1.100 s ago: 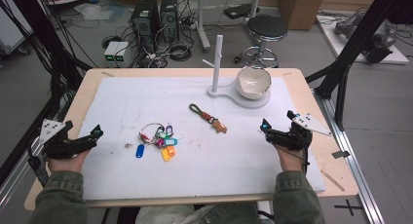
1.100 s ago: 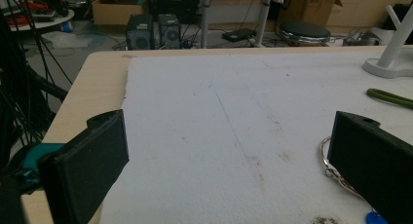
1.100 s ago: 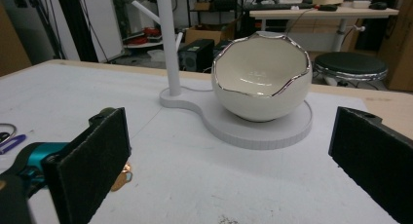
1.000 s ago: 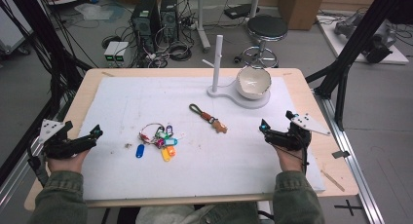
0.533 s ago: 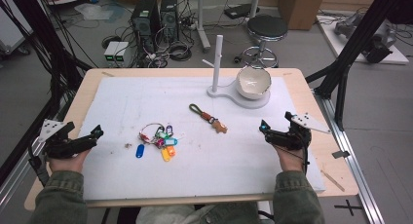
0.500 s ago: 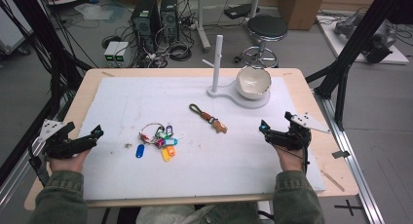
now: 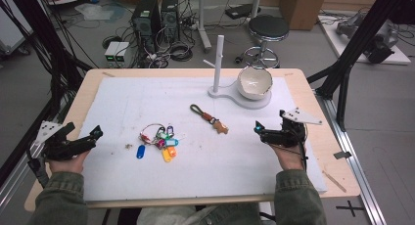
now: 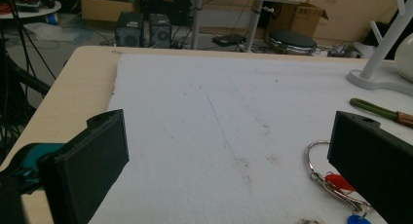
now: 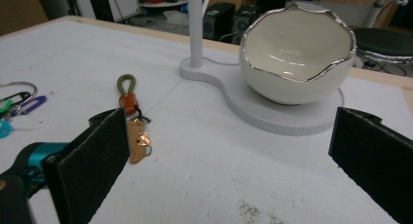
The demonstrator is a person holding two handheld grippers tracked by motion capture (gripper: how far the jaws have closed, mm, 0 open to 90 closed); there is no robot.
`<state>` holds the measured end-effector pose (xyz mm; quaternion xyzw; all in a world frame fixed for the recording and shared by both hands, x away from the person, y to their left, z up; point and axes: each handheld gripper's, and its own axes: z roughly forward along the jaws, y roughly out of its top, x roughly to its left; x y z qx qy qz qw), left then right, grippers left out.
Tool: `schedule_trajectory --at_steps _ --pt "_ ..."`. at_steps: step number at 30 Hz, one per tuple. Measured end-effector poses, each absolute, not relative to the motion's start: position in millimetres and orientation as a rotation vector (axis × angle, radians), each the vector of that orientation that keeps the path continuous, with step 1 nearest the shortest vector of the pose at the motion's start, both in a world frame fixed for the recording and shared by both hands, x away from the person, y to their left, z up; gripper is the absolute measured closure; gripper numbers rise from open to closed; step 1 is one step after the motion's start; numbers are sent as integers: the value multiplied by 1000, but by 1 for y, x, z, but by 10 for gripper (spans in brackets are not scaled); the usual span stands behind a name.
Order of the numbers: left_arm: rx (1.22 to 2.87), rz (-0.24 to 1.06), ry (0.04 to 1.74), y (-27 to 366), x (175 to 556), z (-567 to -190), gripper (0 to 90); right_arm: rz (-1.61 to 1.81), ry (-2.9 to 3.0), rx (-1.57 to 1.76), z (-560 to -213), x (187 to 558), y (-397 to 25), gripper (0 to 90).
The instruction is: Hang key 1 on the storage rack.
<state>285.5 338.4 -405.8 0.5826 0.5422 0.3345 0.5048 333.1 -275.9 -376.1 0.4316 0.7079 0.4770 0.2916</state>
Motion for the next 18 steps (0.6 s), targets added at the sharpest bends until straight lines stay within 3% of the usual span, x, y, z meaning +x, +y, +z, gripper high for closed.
schedule_trajectory --at_steps 18 --pt "1405 801 1327 339 288 -407 17 1183 2048 1110 -365 362 -254 6"
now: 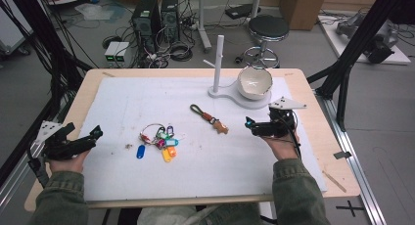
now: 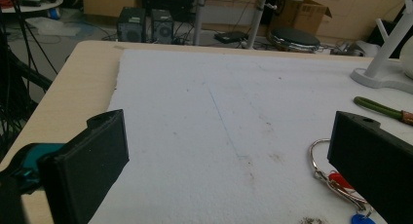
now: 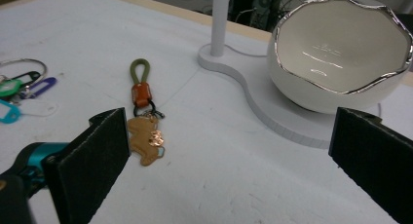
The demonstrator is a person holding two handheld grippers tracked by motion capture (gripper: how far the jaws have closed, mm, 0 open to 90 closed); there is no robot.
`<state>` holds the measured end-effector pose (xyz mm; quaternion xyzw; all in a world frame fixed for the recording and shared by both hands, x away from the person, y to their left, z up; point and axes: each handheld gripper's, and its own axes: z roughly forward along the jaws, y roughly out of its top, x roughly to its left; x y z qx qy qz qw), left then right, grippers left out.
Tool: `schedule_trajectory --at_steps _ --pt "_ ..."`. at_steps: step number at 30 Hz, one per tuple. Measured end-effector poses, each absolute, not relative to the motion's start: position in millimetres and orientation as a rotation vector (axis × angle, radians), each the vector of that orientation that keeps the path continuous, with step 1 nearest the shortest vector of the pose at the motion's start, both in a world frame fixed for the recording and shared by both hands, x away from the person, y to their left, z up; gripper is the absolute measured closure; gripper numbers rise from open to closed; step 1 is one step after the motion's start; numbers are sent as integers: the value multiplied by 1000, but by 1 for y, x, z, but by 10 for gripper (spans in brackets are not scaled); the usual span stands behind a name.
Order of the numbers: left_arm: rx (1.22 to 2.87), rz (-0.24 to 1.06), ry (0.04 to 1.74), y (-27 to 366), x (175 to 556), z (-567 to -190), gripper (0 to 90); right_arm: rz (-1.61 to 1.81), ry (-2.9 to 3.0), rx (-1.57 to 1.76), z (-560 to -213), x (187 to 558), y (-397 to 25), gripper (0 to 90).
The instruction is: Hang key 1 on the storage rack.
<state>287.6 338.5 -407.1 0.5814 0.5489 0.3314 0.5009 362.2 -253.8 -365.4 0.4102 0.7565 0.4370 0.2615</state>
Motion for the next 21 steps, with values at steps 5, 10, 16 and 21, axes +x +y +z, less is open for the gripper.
schedule_trajectory --at_steps 5,10,16,21 --pt "1397 798 1336 340 289 -408 17 1156 2084 1136 -367 372 -248 6" --pt "1402 795 1336 339 290 -408 17 1133 2129 1126 -370 380 -238 6" --pt "1399 794 1333 339 290 -408 17 1118 2185 1124 -369 389 -225 6" --pt "1411 784 1329 338 291 -409 17 1120 2219 1121 -367 397 -216 6"
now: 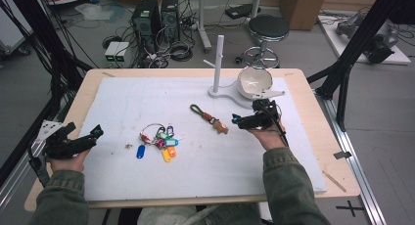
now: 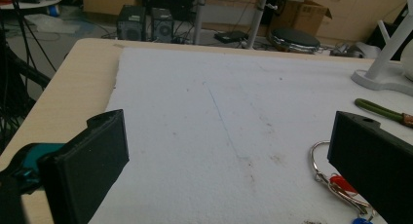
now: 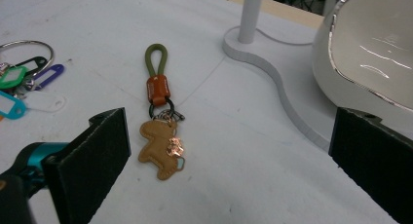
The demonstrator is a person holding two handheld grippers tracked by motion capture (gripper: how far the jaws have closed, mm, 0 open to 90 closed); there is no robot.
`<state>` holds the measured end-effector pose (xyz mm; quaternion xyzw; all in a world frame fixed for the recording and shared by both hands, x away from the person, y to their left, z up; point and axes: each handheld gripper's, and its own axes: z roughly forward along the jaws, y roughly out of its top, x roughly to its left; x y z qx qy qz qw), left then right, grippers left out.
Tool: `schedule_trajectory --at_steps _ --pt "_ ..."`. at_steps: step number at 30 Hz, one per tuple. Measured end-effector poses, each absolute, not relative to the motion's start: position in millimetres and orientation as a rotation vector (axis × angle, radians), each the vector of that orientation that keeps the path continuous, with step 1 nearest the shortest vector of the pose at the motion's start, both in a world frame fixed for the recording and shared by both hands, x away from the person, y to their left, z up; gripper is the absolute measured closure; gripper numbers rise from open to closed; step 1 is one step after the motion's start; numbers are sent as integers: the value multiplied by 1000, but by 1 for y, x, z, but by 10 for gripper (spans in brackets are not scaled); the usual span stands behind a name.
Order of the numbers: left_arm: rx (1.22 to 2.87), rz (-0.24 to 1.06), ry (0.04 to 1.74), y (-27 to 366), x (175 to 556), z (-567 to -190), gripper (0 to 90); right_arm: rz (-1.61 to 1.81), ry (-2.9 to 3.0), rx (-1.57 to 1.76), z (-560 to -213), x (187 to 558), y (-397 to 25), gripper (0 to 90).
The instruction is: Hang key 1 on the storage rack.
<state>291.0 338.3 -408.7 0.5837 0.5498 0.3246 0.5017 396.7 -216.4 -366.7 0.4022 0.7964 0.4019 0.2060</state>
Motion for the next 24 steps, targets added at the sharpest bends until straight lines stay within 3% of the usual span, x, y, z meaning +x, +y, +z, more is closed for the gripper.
schedule_trajectory --at_steps 24 --pt "1397 780 1346 339 292 -409 17 1067 2366 1100 -360 443 -165 7"
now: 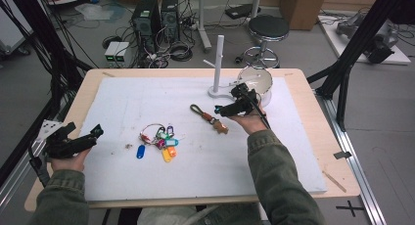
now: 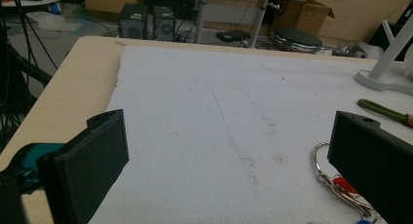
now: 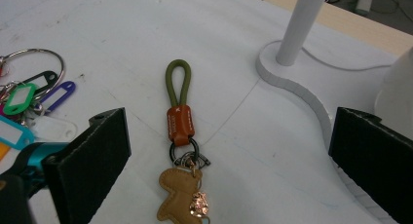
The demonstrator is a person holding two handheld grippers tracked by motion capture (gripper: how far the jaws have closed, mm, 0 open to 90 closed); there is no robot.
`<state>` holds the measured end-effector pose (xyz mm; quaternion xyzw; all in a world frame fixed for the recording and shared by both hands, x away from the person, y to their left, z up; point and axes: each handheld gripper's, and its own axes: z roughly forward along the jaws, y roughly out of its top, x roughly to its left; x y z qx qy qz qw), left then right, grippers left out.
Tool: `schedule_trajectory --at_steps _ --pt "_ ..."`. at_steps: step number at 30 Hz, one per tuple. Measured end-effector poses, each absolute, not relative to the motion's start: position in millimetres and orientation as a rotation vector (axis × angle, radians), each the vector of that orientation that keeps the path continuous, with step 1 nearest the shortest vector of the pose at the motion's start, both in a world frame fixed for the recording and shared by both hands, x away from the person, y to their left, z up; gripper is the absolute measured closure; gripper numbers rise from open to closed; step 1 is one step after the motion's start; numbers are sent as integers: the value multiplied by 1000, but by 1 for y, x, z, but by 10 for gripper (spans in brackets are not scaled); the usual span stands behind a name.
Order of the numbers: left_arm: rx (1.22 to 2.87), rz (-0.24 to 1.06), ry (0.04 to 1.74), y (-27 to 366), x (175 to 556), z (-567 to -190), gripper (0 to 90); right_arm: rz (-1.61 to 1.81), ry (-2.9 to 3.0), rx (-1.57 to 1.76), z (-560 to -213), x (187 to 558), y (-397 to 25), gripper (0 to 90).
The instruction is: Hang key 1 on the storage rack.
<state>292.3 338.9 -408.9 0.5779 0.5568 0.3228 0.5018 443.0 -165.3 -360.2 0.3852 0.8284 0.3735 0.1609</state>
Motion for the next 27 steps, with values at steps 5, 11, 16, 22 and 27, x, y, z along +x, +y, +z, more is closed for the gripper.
schedule_trajectory --at_steps 5,11,16,22,27 --pt "1398 765 1337 337 292 -409 17 1051 2395 1112 -363 449 -158 7" --pt "1397 766 1340 339 292 -409 17 997 2457 1092 -365 462 -142 7" --pt "1396 768 1338 339 292 -409 17 966 2482 1098 -372 468 -139 7" --pt "1404 765 1338 338 292 -409 17 907 2527 1103 -385 474 -132 7" --pt "1402 765 1341 339 292 -409 17 867 2557 1100 -400 480 -123 7"
